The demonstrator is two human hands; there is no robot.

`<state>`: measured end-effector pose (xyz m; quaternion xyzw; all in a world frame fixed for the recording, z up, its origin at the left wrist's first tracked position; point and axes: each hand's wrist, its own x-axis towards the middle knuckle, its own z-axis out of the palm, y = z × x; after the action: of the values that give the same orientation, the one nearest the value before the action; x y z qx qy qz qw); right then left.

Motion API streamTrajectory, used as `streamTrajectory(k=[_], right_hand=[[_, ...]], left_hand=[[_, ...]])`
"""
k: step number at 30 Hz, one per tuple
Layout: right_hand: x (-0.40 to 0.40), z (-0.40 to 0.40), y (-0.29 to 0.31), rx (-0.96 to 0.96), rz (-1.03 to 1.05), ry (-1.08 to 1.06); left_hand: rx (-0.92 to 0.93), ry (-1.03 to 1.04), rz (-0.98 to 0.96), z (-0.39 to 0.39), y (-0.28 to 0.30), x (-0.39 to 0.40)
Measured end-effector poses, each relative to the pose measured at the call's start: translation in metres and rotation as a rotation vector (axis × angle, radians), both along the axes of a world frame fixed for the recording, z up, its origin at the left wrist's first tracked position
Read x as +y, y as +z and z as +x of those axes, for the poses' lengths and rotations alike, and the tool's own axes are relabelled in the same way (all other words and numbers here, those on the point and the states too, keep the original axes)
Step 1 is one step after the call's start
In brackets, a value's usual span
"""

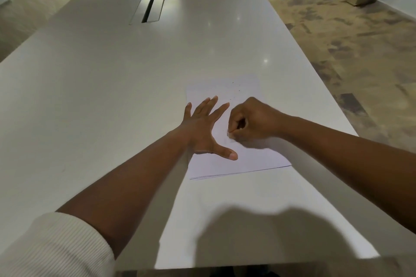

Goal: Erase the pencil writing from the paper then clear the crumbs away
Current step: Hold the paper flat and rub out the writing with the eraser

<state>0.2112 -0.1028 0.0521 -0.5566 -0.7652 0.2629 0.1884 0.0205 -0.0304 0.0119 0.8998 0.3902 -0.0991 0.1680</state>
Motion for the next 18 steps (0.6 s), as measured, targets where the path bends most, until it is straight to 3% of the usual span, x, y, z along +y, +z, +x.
streamTrajectory(k=[4, 12, 18], right_hand=[[-0.010, -0.002, -0.001, 0.001, -0.043, 0.093], [0.021, 0.016, 0.003, 0.019, 0.072, -0.209], [-0.004, 0.005, -0.001, 0.019, -0.001, -0.009]], left_hand=[[-0.013, -0.006, 0.006, -0.001, 0.000, -0.001], [-0.006, -0.010, 0.021, -0.002, -0.002, 0.001], [-0.013, -0.002, 0.012, -0.001, -0.001, 0.000]])
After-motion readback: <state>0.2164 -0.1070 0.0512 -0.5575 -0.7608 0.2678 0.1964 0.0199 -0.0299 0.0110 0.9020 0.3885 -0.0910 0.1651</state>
